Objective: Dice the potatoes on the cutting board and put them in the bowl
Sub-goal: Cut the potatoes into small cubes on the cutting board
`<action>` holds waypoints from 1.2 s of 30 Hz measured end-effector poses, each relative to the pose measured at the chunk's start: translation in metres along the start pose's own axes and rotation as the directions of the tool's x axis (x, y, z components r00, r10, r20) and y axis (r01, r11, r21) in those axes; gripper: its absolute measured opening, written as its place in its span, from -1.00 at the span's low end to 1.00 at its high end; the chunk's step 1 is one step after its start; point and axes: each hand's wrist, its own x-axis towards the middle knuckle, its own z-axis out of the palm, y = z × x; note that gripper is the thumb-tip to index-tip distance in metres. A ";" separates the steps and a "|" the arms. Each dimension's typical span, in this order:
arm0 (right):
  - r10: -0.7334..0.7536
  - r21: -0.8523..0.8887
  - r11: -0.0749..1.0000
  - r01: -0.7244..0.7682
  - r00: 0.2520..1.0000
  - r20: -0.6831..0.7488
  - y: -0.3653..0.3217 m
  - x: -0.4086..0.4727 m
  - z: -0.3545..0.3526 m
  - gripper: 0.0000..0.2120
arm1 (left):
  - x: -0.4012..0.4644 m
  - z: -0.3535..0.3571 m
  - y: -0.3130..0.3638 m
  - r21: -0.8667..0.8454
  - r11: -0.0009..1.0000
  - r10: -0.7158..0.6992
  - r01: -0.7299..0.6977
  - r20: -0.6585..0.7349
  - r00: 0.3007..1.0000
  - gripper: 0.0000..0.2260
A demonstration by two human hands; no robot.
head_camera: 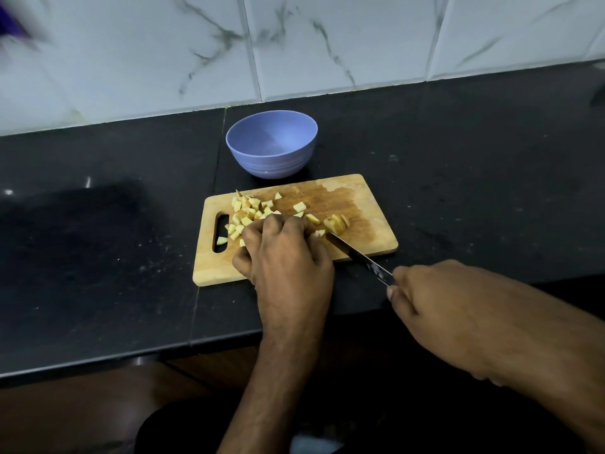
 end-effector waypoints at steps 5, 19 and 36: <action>-0.003 -0.054 0.999 0.002 1.000 -0.011 -0.005 -0.005 0.000 -0.64 | 0.002 -0.001 -0.003 -0.070 0.997 -0.012 0.011 -0.012 1.000 -0.83; -0.012 0.052 0.998 0.023 0.979 -0.202 -0.010 -0.004 0.020 -0.68 | 0.002 -0.002 0.000 -0.012 1.000 -0.002 0.002 0.055 0.998 -0.89; 0.019 0.087 0.996 0.005 0.963 -0.268 0.002 0.020 0.031 -0.74 | 0.008 0.001 -0.005 -0.114 0.993 0.006 -0.016 -0.089 0.996 -0.79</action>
